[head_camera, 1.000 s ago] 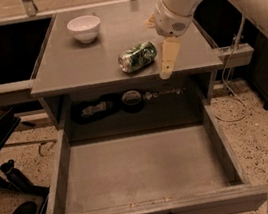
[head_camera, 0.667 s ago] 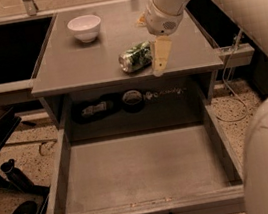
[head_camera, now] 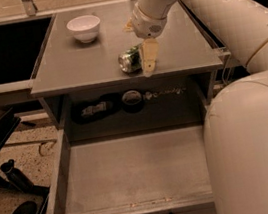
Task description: Place green can into top drawer
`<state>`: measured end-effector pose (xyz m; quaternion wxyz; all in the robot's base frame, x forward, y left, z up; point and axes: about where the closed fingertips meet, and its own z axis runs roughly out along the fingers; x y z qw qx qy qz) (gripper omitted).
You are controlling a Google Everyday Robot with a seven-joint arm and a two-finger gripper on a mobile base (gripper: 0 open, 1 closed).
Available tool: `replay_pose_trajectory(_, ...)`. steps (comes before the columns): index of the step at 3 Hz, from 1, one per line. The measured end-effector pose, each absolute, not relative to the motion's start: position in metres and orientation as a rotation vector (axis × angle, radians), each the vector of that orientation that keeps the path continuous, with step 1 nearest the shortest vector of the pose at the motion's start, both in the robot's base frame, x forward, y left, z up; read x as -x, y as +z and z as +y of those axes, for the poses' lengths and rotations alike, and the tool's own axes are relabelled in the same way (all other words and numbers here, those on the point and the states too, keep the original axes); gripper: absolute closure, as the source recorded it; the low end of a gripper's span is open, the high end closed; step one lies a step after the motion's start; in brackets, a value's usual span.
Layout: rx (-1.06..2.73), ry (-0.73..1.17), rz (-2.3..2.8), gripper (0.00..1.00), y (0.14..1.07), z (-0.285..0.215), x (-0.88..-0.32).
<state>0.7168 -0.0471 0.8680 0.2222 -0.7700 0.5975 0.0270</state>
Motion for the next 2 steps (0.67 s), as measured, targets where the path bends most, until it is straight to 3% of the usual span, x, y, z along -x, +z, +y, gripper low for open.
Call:
replay_pose_trajectory(1,2.159,0.094,1.66,0.0,0.852,-0.043,-0.723)
replay_pose_trajectory(2,2.178,0.123,1.673,0.19,0.841,-0.04,-0.726)
